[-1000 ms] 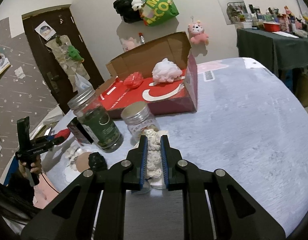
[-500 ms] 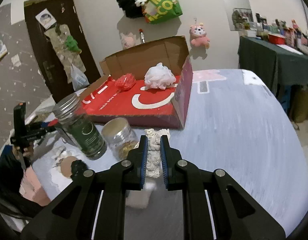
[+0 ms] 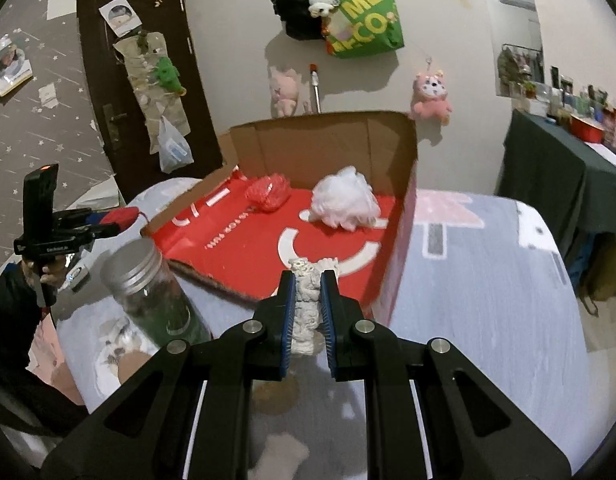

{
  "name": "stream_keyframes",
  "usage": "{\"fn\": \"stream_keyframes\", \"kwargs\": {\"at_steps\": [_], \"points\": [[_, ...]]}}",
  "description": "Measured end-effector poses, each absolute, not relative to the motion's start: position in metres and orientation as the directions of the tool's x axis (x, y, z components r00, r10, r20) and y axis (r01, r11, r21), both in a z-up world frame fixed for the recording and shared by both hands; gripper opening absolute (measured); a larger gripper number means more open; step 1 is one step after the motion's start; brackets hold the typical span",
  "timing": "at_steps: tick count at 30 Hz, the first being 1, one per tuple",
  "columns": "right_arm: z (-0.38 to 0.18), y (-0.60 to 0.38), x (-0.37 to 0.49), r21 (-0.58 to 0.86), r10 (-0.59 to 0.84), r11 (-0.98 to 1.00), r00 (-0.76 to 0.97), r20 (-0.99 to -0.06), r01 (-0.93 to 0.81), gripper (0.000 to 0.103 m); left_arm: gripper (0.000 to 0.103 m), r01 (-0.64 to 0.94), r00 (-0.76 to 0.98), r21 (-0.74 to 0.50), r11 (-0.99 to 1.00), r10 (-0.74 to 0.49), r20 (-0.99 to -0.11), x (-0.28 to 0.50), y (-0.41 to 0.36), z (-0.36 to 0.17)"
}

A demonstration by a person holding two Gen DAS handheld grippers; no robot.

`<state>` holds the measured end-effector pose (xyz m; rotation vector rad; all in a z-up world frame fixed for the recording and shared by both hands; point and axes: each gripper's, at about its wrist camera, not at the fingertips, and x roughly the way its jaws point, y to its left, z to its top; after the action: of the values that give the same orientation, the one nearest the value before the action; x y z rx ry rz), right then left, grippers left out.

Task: Organize soft objects
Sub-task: 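Carry the red cloth and cream rope toy over the box with both tools, then lower both items into the box and open both tools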

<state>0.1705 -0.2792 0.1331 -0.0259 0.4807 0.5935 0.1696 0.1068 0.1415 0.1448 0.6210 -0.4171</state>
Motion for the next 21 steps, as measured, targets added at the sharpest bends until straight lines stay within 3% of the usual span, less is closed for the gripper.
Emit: {"fn": "stream_keyframes", "kwargs": {"at_steps": [9, 21], "points": [[0.150, -0.258, 0.216, 0.101, 0.520, 0.836, 0.720, -0.460, -0.539, 0.012, 0.044, 0.410, 0.705, -0.002, 0.912, -0.319, -0.634, 0.221, 0.069, 0.149], [0.132, -0.199, 0.306, -0.018, 0.318, 0.897, 0.672, -0.669, -0.442, 0.012, 0.044, 0.344, 0.578, 0.045, 0.938, -0.173, -0.797, 0.306, 0.023, 0.111]]}}
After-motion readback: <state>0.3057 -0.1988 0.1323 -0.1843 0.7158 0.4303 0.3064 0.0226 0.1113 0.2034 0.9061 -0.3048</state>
